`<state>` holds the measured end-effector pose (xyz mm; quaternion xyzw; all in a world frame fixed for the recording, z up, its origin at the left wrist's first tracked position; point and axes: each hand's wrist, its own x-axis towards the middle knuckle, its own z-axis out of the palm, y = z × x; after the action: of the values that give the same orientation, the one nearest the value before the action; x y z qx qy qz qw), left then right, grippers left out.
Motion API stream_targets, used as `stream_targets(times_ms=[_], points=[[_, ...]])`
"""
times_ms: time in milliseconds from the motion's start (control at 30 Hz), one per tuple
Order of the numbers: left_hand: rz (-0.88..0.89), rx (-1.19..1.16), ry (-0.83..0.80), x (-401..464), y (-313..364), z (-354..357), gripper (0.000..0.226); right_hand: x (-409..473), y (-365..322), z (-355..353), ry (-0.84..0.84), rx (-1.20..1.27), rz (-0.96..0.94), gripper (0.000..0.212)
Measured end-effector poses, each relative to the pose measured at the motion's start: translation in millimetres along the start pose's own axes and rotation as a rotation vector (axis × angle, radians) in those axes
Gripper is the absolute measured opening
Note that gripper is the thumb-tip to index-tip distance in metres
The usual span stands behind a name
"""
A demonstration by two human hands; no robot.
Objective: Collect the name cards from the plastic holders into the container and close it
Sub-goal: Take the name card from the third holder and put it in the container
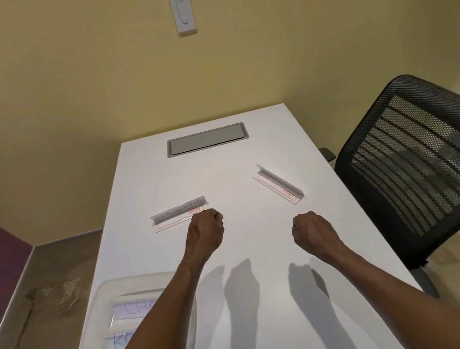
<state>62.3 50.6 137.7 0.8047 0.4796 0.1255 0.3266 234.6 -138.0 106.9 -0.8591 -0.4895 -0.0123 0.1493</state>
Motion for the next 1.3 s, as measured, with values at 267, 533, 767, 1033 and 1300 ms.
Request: stream_targets(times_ms=[267, 533, 767, 1033, 1300], points=[[0.061, 0.057, 0.011, 45, 21, 24, 0.022, 29, 42, 14, -0.052, 0.02, 0.128, 0.024], [0.099, 0.068, 0.046, 81, 26, 39, 0.025, 53, 61, 29, -0.162, 0.015, 0.294, 0.038], [0.063, 0.022, 0.029, 118, 19, 53, 0.029, 70, 75, 39, -0.193, 0.069, 0.414, 0.035], [-0.006, 0.025, -0.017, 169, 12, 81, 0.03, 98, 95, 56, -0.2, 0.101, 0.487, 0.041], [0.074, 0.103, -0.061, 220, 31, 111, 0.032, 132, 112, 77, -0.321, 0.327, 0.682, 0.022]])
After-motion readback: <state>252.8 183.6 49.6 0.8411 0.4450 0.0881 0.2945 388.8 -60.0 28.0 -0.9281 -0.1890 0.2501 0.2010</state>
